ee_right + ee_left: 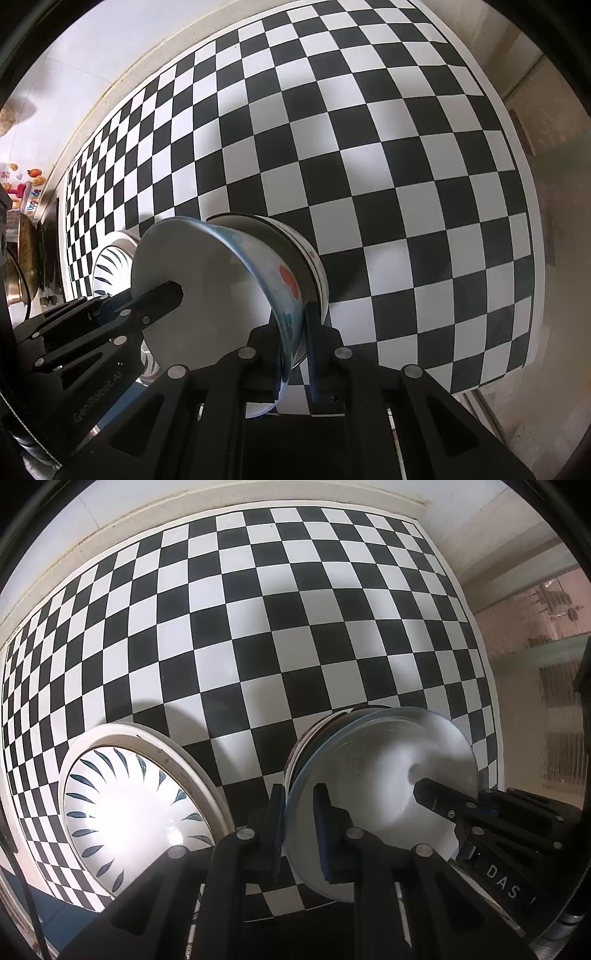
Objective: Organize plates and bowls
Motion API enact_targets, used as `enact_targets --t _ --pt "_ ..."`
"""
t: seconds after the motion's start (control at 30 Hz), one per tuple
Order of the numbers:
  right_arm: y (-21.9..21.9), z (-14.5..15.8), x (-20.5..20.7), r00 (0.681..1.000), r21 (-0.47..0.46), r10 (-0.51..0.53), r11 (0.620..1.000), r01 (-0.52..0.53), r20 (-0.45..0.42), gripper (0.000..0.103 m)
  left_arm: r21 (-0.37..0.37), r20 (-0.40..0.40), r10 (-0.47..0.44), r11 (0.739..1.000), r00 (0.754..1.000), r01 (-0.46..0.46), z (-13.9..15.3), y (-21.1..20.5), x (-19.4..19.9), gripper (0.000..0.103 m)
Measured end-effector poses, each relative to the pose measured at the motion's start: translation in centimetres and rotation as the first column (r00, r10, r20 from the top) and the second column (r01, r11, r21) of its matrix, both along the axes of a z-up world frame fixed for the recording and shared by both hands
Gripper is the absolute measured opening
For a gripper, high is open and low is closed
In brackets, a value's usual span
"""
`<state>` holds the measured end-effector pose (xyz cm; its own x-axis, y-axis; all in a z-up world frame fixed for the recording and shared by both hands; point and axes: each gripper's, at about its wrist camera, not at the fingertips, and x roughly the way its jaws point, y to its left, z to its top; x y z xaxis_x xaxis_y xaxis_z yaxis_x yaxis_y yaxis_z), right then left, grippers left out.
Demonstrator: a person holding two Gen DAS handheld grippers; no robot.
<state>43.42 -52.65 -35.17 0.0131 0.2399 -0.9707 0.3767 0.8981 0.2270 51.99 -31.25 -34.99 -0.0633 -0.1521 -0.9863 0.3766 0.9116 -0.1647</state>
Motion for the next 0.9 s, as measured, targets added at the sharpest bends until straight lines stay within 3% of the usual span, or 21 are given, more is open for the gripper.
enact_targets --t 0.37,0.7,0.9 --pt "-2.1 0.3 -1.1 0.998 0.080 -0.064 0.995 0.065 -0.009 0.017 0.012 0.006 -0.011 1.000 1.000 0.011 -0.3 -0.3 -0.4 0.013" --pt "-0.7 0.6 -1.4 1.000 0.007 -0.014 1.000 0.014 0.006 0.017 0.027 0.057 -0.029 0.999 0.998 0.027 0.4 -0.4 -1.4 0.013" --pt "0.8 1.8 -1.7 0.999 -0.080 0.016 0.997 -0.013 0.035 0.017 0.038 0.149 -0.032 0.999 0.988 0.027 2.9 0.5 -2.4 0.014"
